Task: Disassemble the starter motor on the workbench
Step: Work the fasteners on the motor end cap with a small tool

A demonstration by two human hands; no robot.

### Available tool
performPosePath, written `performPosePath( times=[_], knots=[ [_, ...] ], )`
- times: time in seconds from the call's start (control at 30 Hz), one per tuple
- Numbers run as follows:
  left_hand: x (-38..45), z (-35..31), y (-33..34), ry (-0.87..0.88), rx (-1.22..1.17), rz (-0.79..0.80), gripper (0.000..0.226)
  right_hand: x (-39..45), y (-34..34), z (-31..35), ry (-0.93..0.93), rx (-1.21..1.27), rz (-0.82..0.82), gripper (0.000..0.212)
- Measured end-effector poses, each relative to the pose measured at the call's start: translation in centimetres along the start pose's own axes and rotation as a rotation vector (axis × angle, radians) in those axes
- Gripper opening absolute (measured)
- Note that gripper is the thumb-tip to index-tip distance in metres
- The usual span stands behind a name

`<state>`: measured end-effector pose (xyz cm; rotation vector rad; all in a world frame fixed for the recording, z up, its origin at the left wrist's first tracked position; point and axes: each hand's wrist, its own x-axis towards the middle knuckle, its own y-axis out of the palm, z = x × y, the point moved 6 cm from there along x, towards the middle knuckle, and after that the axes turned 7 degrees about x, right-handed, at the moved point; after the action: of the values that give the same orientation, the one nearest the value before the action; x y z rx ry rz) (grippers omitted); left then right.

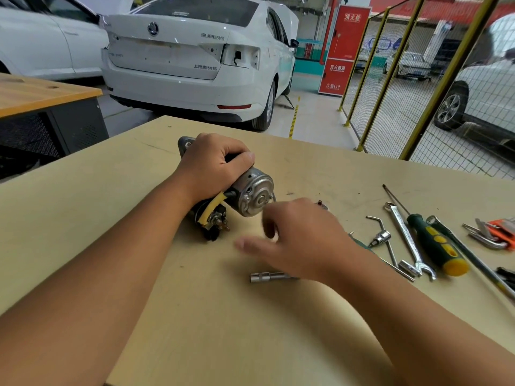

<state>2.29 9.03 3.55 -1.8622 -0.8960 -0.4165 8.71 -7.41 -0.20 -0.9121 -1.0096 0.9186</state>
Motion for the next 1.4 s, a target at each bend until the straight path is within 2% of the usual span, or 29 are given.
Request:
performPosePath(
  times=[0.07,0.13,0.3,0.53,0.67,0.83,0.97,1.27,1.4],
  knots=[
    [0.0,0.1,0.0,-0.002,0.001,0.003,0.030,-0.4,1.0,0.9,-0.155,0.052,0.240,0.058],
    [0.0,0.1,0.1,0.002,0.004,0.004,0.030,-0.2,1.5,0.6,-0.172,0.064,0.300,0.053],
    [0.0,-0.2,-0.1,0.008,0.005,0.000,0.029,0.9,1.3,-2.0,-0.065,0.043,0.143,0.035],
    [-0.1,-0.4,-0.1,0.010,0.017,0.008,0.028,1.4,1.0,-4.3,0.185,0.114,-0.137,0.029],
    [0.0,-0.5,-0.1,-0.001,0.014,0.006,0.028,1.7,1.4,-3.0,0.133,0.068,-0.121,0.019],
    [0.0,-0.4,-0.1,-0.002,0.010,0.007,0.027,1.3,0.5,-3.0,0.096,0.020,-0.160,0.030],
    [0.0,-0.4,-0.1,-0.012,0.011,0.006,0.028,1.3,0.5,-2.7,0.059,-0.001,-0.131,0.036],
    [0.0,-0.5,-0.1,-0.012,0.018,0.002,0.027,1.3,0.3,-2.3,0.123,0.028,-0.231,0.021],
    [0.0,-0.4,-0.1,-0.023,0.035,-0.019,0.025,1.1,0.5,-2.3,0.127,-0.072,-0.142,0.035]
  ],
)
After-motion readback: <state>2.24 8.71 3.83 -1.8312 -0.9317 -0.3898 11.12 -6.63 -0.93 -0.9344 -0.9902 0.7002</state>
